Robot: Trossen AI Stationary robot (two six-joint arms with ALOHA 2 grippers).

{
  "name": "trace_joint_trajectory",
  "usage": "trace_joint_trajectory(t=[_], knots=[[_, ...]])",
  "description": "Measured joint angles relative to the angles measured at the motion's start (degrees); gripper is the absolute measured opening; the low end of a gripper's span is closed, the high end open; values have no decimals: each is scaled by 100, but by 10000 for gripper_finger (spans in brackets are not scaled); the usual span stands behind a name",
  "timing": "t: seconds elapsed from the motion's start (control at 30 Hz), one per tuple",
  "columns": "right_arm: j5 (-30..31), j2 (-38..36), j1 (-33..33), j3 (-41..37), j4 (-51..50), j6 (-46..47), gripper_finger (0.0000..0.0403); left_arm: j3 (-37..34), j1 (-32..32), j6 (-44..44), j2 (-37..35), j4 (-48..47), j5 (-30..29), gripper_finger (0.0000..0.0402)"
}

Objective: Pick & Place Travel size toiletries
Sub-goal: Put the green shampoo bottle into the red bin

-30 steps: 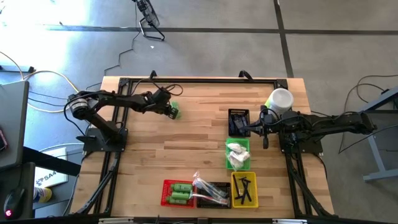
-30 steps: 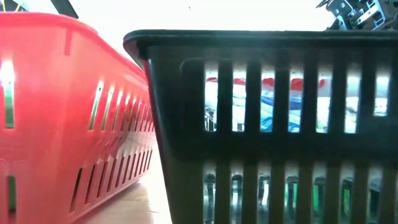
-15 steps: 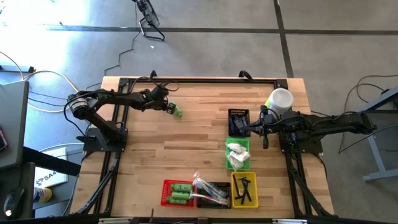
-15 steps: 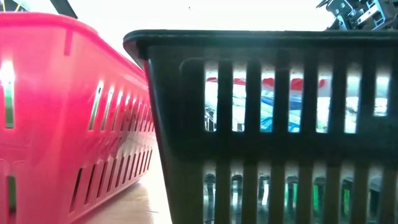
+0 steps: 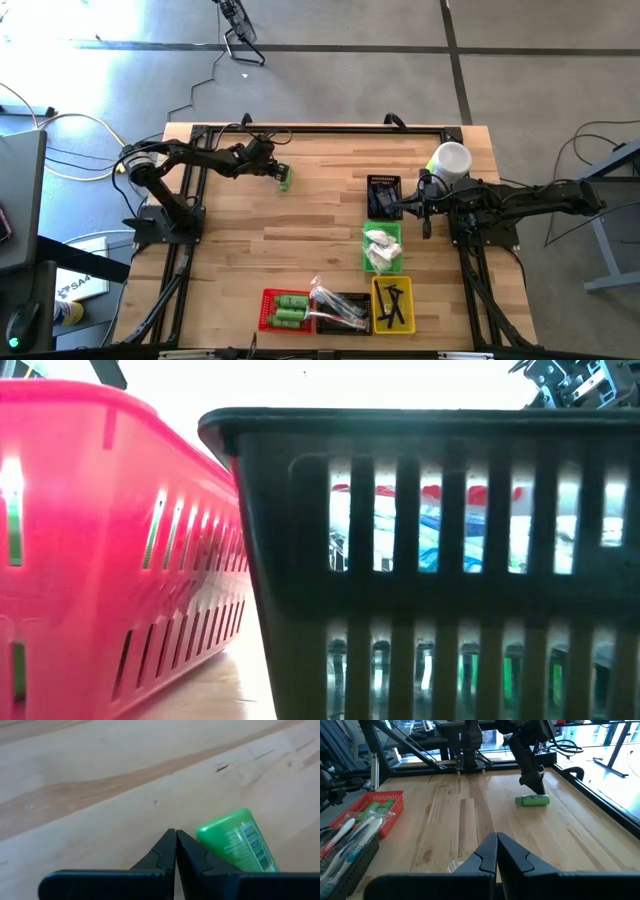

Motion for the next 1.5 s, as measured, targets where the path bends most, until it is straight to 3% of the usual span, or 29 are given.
trace_joint_trajectory(t=[0.3, 0.6, 0.73, 0.93, 1.13, 1.27, 1.5], knots=[[11, 2, 1, 0, -12, -17, 2, 166, -74, 176, 41, 114, 630, 10], [9, 2, 0, 0, -55, -17, 2, 166, -54, 474, -85, 95, 581, 10], [7, 2, 0, 0, -55, -17, 2, 168, -54, 931, -438, 83, 615, 10], [7, 2, 0, 0, -53, -17, 2, 173, -54, 2264, -1183, -306, 1280, 10], [4, 2, 2, 0, -52, -17, 2, 173, -52, 2580, -1460, -520, 1459, 15], [2, 2, 0, 0, -48, -6, 2, 173, -54, 2594, -1460, -529, 1516, 52], [2, 2, 1, 0, -48, 18, 2, 173, -54, 2594, -1460, -645, 1578, 164]])
